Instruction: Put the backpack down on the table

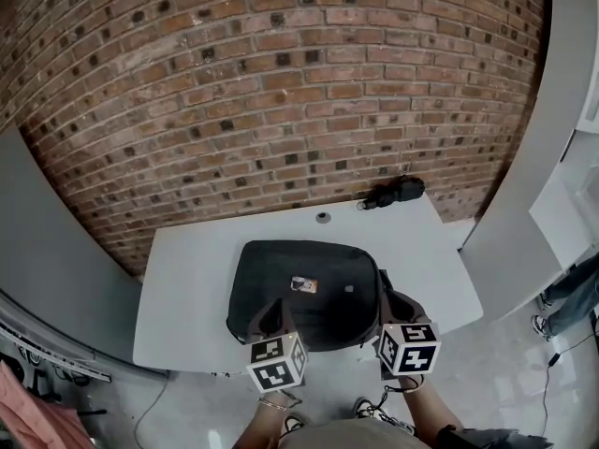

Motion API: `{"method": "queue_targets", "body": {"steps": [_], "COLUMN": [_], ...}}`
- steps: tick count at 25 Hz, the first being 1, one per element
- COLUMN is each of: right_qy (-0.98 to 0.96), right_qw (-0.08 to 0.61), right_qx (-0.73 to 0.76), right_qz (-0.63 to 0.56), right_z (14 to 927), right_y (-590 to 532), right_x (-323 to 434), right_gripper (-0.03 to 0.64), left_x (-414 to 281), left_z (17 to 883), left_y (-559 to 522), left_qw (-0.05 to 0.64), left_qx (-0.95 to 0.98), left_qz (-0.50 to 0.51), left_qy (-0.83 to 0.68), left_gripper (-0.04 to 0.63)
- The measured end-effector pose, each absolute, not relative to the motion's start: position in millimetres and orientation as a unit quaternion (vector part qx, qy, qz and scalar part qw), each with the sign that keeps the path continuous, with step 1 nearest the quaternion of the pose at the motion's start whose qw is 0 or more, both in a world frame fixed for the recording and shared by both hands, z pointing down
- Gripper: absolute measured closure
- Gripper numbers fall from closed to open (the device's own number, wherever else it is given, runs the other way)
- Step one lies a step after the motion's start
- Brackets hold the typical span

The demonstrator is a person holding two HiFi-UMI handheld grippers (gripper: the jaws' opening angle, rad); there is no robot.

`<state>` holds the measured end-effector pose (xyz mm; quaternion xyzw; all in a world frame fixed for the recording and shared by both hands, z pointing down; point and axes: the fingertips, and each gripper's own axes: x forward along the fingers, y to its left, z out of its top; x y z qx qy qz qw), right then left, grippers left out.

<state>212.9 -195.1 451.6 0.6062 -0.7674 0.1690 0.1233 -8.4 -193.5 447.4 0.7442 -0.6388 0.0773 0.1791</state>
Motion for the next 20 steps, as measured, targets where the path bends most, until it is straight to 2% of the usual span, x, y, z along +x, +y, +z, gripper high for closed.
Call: {"method": "queue_targets", "body": {"steps": [20], "right_qy": [-0.77], "right_qw": [0.135], "right_qx": [0.602], "right_qz": [0.164], "right_z": [457.8], "right_y": [-184.2], "right_x": [218.4], "right_gripper": [0.586], "left_x": [-28.6], "left_z": [462.9], "left_y": [-176.7], "left_qw": [0.205], "left_qx": [0.718], "left_qz": [0.078], "left_qy": [-0.661], "left_gripper": [0.583]}}
